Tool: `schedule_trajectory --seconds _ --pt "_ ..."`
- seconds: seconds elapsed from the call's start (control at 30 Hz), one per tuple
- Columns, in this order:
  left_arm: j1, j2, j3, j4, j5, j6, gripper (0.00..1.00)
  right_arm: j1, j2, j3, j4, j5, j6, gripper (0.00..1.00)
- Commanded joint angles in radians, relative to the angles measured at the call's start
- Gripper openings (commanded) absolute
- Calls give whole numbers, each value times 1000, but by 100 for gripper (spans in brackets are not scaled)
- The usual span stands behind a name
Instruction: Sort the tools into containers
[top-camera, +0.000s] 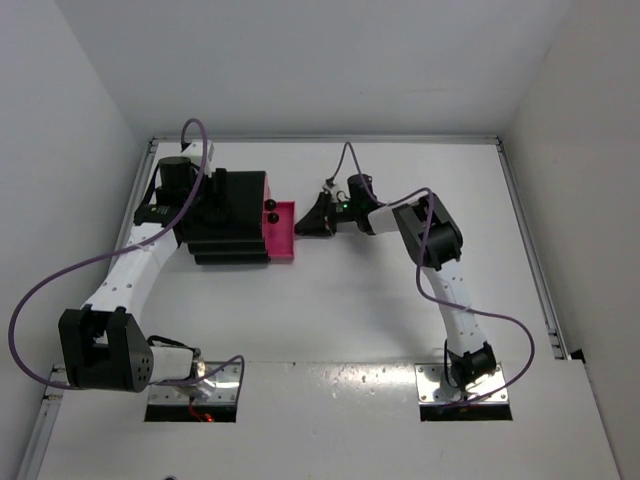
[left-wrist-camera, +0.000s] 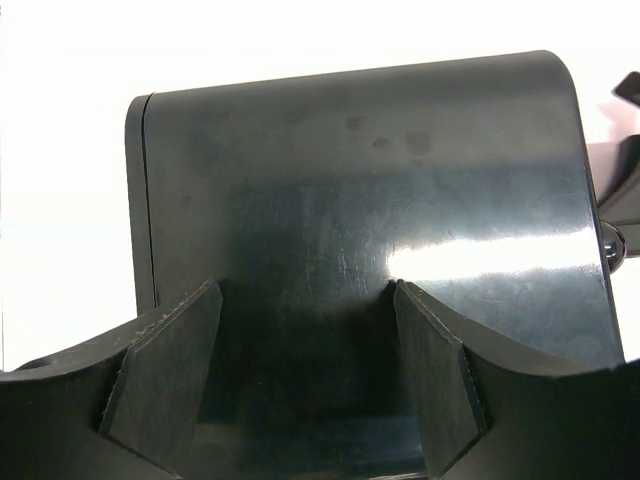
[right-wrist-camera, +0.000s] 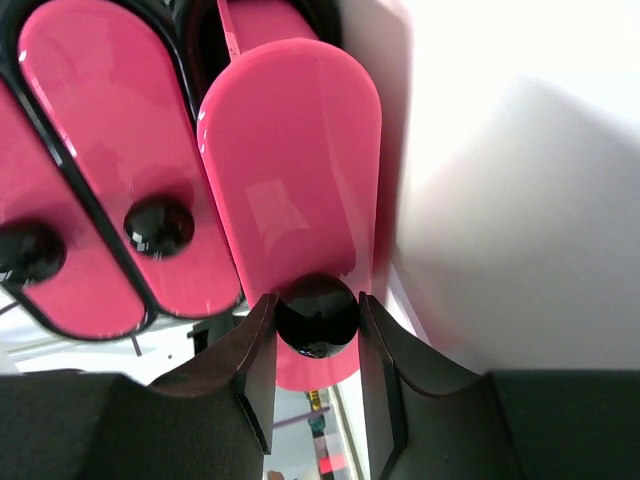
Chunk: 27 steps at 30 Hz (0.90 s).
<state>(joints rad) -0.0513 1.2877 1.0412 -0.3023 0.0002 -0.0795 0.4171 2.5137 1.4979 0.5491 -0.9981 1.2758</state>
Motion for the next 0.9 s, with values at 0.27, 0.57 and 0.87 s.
schedule_trajectory --seconds 0.27,0.57,0.87 --pt "-18 32 -20 -54 -3 -14 76 -110 -115 -97 -195 -39 -226 0" --pt "-18 41 -20 -54 -12 -14 76 -121 -133 -130 -261 -28 -285 16" --pt "-18 50 -20 -54 -12 -14 81 -150 -220 -149 -405 33 -440 55"
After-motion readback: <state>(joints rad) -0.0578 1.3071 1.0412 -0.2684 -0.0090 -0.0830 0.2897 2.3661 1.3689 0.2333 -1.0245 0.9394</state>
